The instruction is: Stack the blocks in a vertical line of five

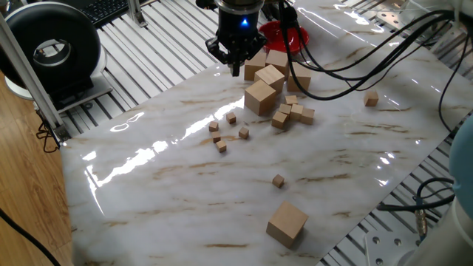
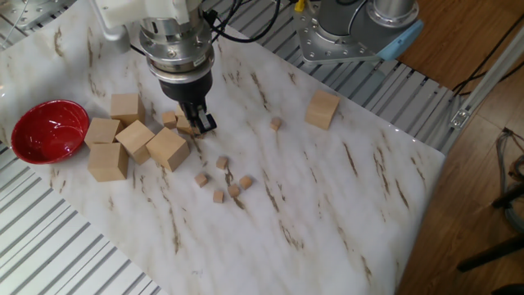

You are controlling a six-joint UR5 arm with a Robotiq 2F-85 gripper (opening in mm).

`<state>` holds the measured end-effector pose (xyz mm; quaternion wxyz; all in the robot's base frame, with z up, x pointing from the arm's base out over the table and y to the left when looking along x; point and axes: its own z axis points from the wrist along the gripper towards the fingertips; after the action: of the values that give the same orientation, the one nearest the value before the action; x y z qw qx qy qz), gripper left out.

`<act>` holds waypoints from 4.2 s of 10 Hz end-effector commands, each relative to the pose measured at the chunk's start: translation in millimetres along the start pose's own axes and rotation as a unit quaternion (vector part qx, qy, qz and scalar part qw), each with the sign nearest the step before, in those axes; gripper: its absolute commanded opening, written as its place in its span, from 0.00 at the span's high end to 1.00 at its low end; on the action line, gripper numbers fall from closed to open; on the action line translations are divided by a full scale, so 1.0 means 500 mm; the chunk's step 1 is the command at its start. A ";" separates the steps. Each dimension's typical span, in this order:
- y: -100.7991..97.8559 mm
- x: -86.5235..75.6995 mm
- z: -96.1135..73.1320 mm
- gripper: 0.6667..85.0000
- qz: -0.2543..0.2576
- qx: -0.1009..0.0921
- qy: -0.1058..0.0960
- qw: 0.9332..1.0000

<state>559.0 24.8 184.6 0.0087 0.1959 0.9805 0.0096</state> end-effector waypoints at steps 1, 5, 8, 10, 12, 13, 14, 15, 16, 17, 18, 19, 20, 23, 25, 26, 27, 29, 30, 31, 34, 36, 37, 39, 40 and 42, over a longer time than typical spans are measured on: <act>0.006 -0.008 -0.016 1.00 -0.013 -0.010 0.005 1.000; 0.020 0.001 -0.009 1.00 0.012 -0.021 0.013 1.000; -0.019 -0.027 -0.012 1.00 -0.036 0.023 -0.017 0.999; -0.052 -0.054 -0.016 1.00 -0.089 0.060 -0.039 0.993; -0.053 -0.073 -0.027 1.00 -0.144 0.062 -0.049 0.986; -0.058 -0.072 -0.034 1.00 -0.164 0.072 -0.046 0.983; -0.069 -0.071 -0.038 1.00 -0.182 0.082 -0.041 0.979; -0.072 -0.067 -0.047 1.00 -0.192 0.083 -0.038 0.977; -0.085 -0.068 -0.054 1.00 -0.199 0.092 -0.036 0.975; -0.094 -0.073 -0.063 1.00 -0.205 0.093 -0.035 0.974; -0.104 -0.078 -0.070 1.00 -0.205 0.092 -0.029 0.974; -0.103 -0.088 -0.063 1.00 -0.202 0.088 -0.029 0.975; -0.105 -0.095 -0.060 1.00 -0.200 0.096 -0.031 0.975; -0.108 -0.090 -0.063 1.00 -0.209 0.099 -0.026 0.973; -0.109 -0.089 -0.061 1.00 -0.214 0.099 -0.023 0.971; -0.110 -0.088 -0.061 1.00 -0.216 0.100 -0.022 0.971; -0.112 -0.088 -0.060 1.00 -0.220 0.102 -0.021 0.970; -0.112 -0.090 -0.053 1.00 -0.218 0.102 -0.020 0.970; -0.115 -0.088 -0.052 1.00 -0.216 0.101 -0.018 0.971; -0.113 -0.085 -0.044 1.00 -0.212 0.091 -0.017 0.973; -0.105 -0.079 -0.032 1.00 -0.195 0.074 -0.013 0.978; -0.063 -0.054 -0.032 1.00 -0.135 0.031 0.000 0.990; -0.039 -0.043 -0.035 1.00 -0.096 0.012 0.006 0.995; -0.009 -0.034 -0.033 1.00 -0.032 -0.008 0.013 0.999; -0.008 -0.037 -0.028 1.00 -0.018 -0.008 0.013 1.000; -0.003 -0.030 -0.027 1.00 -0.009 -0.012 0.019 1.000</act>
<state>572.3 4.5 198.1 -0.0010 0.1488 0.9889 0.0029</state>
